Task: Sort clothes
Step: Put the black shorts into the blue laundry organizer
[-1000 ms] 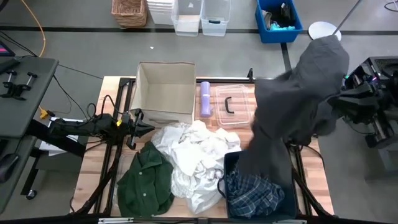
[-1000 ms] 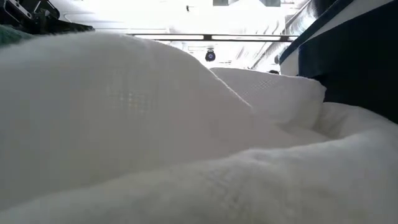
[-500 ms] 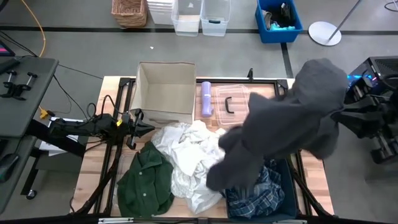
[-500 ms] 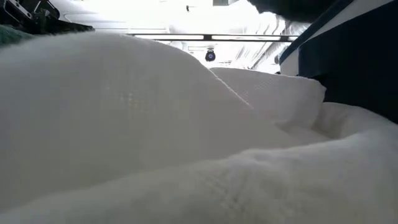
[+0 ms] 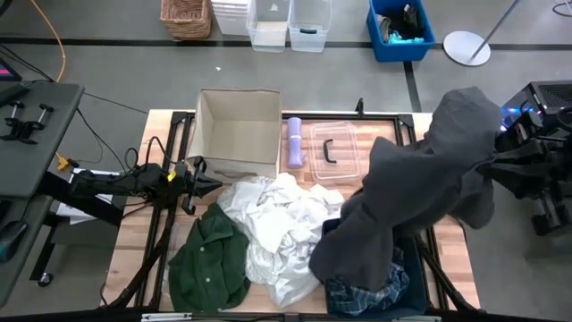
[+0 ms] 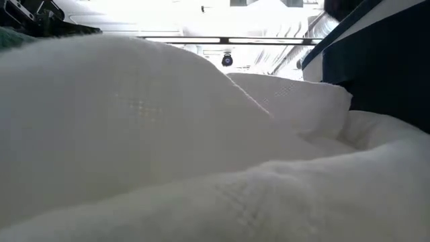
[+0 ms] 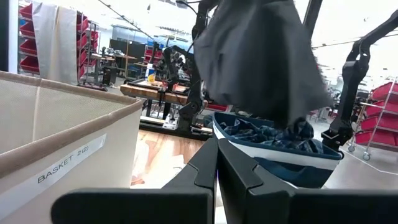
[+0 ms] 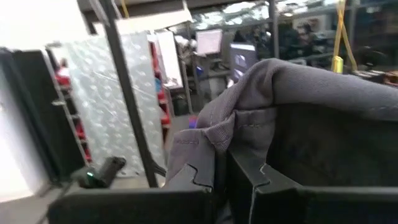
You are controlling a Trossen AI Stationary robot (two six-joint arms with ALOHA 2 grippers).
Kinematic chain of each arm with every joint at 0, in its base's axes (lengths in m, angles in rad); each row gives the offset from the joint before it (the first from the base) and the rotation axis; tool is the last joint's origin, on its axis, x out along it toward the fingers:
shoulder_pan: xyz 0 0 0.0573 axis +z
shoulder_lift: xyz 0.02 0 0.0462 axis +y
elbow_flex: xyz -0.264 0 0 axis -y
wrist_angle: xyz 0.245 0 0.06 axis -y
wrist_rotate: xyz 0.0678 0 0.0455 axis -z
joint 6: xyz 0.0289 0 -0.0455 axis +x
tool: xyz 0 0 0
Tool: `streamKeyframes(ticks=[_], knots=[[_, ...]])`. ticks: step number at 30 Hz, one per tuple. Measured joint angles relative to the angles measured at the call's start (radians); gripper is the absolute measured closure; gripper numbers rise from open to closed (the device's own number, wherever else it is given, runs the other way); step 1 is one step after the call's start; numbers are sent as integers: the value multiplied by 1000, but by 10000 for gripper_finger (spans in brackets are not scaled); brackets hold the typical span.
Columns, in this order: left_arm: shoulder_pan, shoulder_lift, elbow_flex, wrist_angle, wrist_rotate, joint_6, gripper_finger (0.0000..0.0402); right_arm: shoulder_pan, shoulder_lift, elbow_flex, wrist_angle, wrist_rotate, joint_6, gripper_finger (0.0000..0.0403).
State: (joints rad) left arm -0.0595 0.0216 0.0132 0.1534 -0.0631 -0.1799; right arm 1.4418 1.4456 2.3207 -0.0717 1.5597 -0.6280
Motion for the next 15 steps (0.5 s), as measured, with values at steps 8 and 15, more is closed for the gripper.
streamKeyframes(ticks=[8, 15], knots=[[0, 0, 0, 0, 0, 0, 401, 79, 2, -104, -120, 11, 274, 396], [0, 0, 0, 0, 0, 0, 401, 158, 27, -175, -84, 7, 552, 396]])
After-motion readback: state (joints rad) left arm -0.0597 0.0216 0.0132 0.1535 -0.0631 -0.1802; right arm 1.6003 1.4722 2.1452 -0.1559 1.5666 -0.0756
